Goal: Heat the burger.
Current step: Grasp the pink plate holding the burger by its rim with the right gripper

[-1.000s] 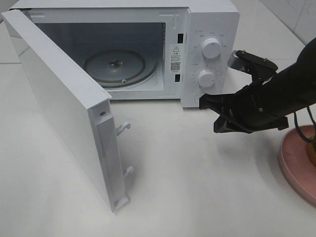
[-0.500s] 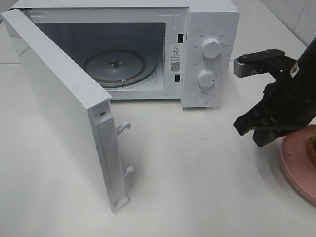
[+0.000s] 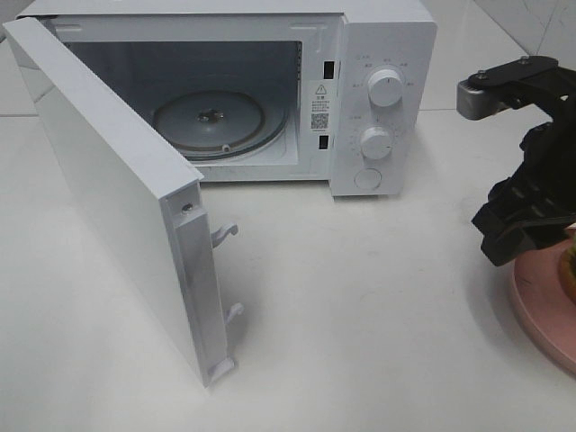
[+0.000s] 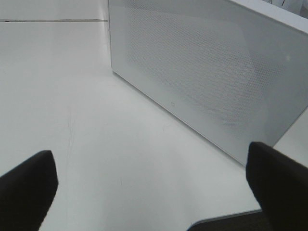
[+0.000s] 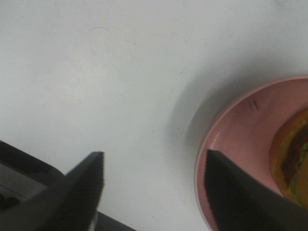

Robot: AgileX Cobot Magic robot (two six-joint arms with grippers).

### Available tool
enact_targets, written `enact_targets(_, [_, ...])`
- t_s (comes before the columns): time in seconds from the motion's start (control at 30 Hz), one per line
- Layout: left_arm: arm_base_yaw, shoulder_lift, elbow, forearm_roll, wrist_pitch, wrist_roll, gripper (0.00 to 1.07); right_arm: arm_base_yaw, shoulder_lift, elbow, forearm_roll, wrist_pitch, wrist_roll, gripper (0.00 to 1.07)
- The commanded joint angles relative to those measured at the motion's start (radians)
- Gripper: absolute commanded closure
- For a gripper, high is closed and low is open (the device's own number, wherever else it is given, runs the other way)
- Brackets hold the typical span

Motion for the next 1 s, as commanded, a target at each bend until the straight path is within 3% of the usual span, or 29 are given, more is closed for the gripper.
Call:
enact_targets(0.03, [-0.002,-0.016,-0.001,-0.003,-0.009,0.003,0.07,-0.003,-0.029,-0.004,-0.010,0.029,-0.032,0.30])
enact_targets(0.07, [-0.002,-0.016,-0.001,-0.003,-0.009,0.003,0.07,-0.003,-0.048,-0.004,-0.012,0.043,-0.045,0.18])
enact_targets(0.17, [-0.002,-0.016,-0.001,-0.003,-0.009,0.003,0.07,-0.002,-0.083,-0.001,-0.013,0.050,-0.045,0.12])
enact_targets(0.57, [-0.002,-0.016,-0.001,-0.003,-0.009,0.003,0.07,-0.002,-0.185,0.000,-0.027,0.094,-0.036,0.21])
enact_targets(0.73, [-0.002,-0.016,-0.001,-0.003,-0.009,0.003,0.07,-0.002,-0.187,0.018,-0.109,0.098,0.082,0.23])
enact_targets(0.8, [-0.002,-0.016,-0.001,-0.003,-0.009,0.003,0.07,-0.002,-0.185,0.078,-0.169,0.074,0.147,0.23])
enact_targets(1.0, [-0.002,-0.016,-0.001,-0.003,-0.009,0.003,0.07,-0.002,-0.168,0.148,-0.169,0.003,0.191,0.24])
